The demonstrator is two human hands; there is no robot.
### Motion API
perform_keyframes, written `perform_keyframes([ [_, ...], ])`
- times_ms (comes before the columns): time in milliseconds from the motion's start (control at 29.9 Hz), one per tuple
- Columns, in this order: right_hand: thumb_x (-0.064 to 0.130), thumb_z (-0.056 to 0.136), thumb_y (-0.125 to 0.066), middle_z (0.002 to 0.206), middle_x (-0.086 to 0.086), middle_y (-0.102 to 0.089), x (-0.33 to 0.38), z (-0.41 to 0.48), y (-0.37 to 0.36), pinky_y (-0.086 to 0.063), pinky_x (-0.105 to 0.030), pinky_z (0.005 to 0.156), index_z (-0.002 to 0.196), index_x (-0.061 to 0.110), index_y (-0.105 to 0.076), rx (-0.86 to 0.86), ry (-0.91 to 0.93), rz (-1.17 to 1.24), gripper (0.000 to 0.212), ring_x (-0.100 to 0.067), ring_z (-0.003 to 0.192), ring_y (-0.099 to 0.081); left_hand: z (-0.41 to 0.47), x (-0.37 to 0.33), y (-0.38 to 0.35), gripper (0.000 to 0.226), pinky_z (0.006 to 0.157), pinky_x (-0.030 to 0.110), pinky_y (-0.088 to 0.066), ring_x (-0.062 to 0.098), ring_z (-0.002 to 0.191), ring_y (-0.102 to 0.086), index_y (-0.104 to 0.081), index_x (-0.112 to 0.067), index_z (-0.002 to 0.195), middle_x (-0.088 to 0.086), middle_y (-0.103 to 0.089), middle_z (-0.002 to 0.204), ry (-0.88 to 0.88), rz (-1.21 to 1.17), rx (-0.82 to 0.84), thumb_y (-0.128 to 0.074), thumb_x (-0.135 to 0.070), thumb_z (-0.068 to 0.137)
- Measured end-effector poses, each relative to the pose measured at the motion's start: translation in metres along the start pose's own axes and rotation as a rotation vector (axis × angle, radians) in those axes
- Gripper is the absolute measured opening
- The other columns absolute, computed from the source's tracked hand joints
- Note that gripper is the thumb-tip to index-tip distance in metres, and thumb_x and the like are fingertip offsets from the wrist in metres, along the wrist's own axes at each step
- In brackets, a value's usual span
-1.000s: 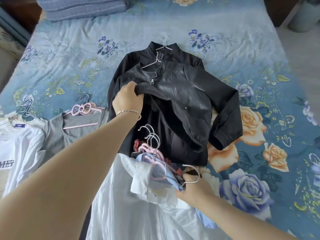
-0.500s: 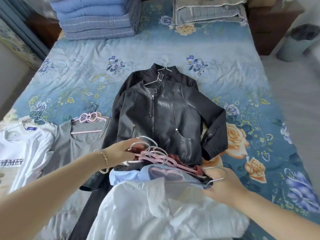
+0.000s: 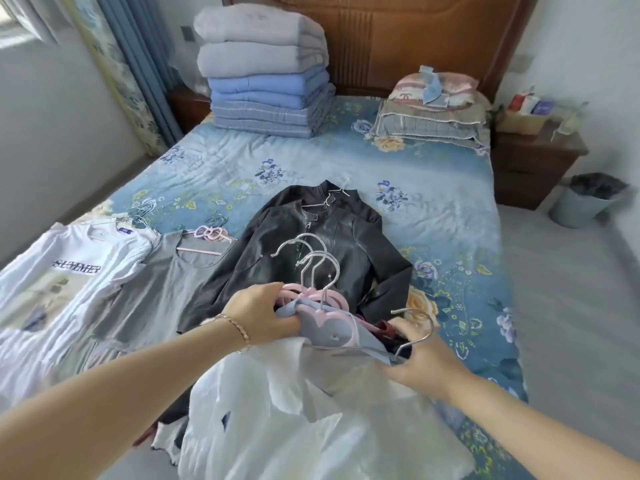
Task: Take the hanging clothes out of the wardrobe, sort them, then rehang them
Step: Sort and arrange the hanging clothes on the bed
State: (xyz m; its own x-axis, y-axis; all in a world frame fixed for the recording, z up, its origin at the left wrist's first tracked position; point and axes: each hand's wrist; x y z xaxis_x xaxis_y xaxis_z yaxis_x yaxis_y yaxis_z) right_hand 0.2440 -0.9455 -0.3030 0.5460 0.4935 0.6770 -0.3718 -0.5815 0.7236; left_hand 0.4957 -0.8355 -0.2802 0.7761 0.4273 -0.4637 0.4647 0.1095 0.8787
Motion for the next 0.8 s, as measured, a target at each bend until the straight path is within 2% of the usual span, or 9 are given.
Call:
perform_keyframes([
  [100, 0.051, 0.066, -0.063, 0.1, 0.039, -0.049, 0.01, -0.034, 0.032, -0.038, -0.001, 0.081, 0.116, 0.051, -0.049, -0.062, 0.142, -0.071, 0.052, 0.005, 0.101, -0.05, -0.04, -0.042, 0.012, 0.056, 0.058, 0.022, -0.042, 0.017, 0.067, -0.06, -0.069, -0.034, 0.08, -0.007, -0.066, 0.064, 0.019, -0.12, -0.181, -0.036, -0.058, 0.042],
  [134, 0.054, 0.065, -0.058, 0.103, 0.04, -0.047, 0.015, -0.045, 0.042, -0.037, -0.001, 0.082, 0.12, 0.054, -0.043, -0.124, 0.203, -0.098, 0.058, 0.006, 0.107, -0.045, -0.05, -0.056, 0.016, 0.05, 0.052, 0.021, -0.038, 0.017, 0.059, -0.053, -0.066, -0.03, 0.069, -0.008, -0.058, 0.054, 0.024, -0.129, -0.22, -0.036, -0.057, 0.041],
  [268, 0.04, 0.071, -0.049, 0.116, 0.011, -0.055, 0.022, -0.081, 0.076, -0.051, -0.03, 0.082, 0.124, 0.047, -0.04, -0.24, 0.374, -0.169, 0.055, 0.0, 0.105, -0.049, -0.084, -0.101, 0.034, 0.058, 0.046, 0.024, -0.031, 0.019, 0.051, -0.042, -0.06, -0.011, 0.065, -0.004, -0.043, 0.046, 0.054, -0.12, -0.281, -0.036, -0.058, 0.042],
  [402, 0.011, 0.078, -0.045, 0.13, -0.008, -0.048, 0.039, -0.106, 0.109, -0.04, -0.01, 0.092, 0.129, 0.044, -0.038, -0.254, 0.504, -0.203, 0.061, -0.015, 0.095, -0.056, -0.106, -0.131, 0.051, 0.057, 0.044, 0.024, -0.027, 0.018, 0.05, -0.039, -0.057, -0.006, 0.065, -0.001, -0.041, 0.047, 0.065, -0.13, -0.321, -0.036, -0.055, 0.045],
  [469, 0.008, 0.08, -0.043, 0.131, -0.015, -0.047, 0.057, -0.118, 0.113, -0.028, -0.001, 0.099, 0.133, 0.041, -0.036, -0.25, 0.533, -0.162, 0.063, -0.006, 0.114, -0.046, -0.114, -0.145, 0.055, 0.048, 0.045, 0.024, -0.026, 0.018, 0.05, -0.039, -0.055, -0.006, 0.065, -0.002, -0.04, 0.047, 0.047, -0.125, -0.331, -0.042, -0.05, 0.052],
  [535, 0.017, 0.086, -0.038, 0.145, -0.017, -0.03, 0.081, -0.126, 0.11, -0.027, -0.017, 0.111, 0.142, 0.044, -0.022, -0.217, 0.508, -0.153, 0.064, -0.006, 0.139, -0.022, -0.123, -0.162, 0.058, 0.035, 0.045, 0.024, -0.026, 0.016, 0.048, -0.041, -0.053, -0.009, 0.062, -0.002, -0.042, 0.047, 0.012, -0.119, -0.311, -0.045, -0.044, 0.057],
  [602, 0.018, 0.089, -0.04, 0.154, -0.012, -0.009, 0.099, -0.132, 0.108, -0.021, -0.036, 0.116, 0.138, 0.045, 0.002, -0.168, 0.467, -0.212, 0.07, -0.022, 0.145, -0.008, -0.135, -0.177, 0.057, 0.029, 0.046, 0.024, -0.027, 0.014, 0.048, -0.041, -0.047, -0.014, 0.057, -0.003, -0.042, 0.047, -0.051, -0.13, -0.277, -0.045, -0.042, 0.058],
  [703, 0.022, 0.091, -0.051, 0.148, -0.006, -0.025, 0.116, -0.14, 0.118, -0.028, -0.027, 0.107, 0.13, 0.045, 0.015, -0.189, 0.448, -0.246, 0.08, -0.023, 0.133, -0.033, -0.148, -0.191, 0.056, 0.027, 0.046, 0.024, -0.027, 0.01, 0.047, -0.04, -0.045, -0.017, 0.055, -0.004, -0.043, 0.047, -0.108, -0.187, -0.243, -0.046, -0.044, 0.06],
  [803, 0.029, 0.084, -0.068, 0.143, -0.003, -0.04, 0.121, -0.157, 0.127, -0.046, -0.035, 0.095, 0.123, 0.061, 0.013, -0.247, 0.344, -0.167, 0.096, -0.021, 0.116, -0.055, -0.158, -0.203, 0.056, 0.028, 0.046, 0.023, -0.028, 0.01, 0.045, -0.037, -0.048, -0.018, 0.054, -0.007, -0.041, 0.043, -0.155, -0.271, -0.18, -0.049, -0.045, 0.06],
])
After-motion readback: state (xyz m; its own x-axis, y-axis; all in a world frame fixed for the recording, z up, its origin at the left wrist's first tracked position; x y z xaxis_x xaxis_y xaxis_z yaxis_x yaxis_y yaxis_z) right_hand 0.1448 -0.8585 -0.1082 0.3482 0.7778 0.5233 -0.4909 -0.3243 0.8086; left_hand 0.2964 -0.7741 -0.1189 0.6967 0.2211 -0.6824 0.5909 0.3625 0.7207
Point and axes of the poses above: each hand's wrist, its own z-axis towards the middle knuckle, its own y-axis out of the back of the hand, x = y × z
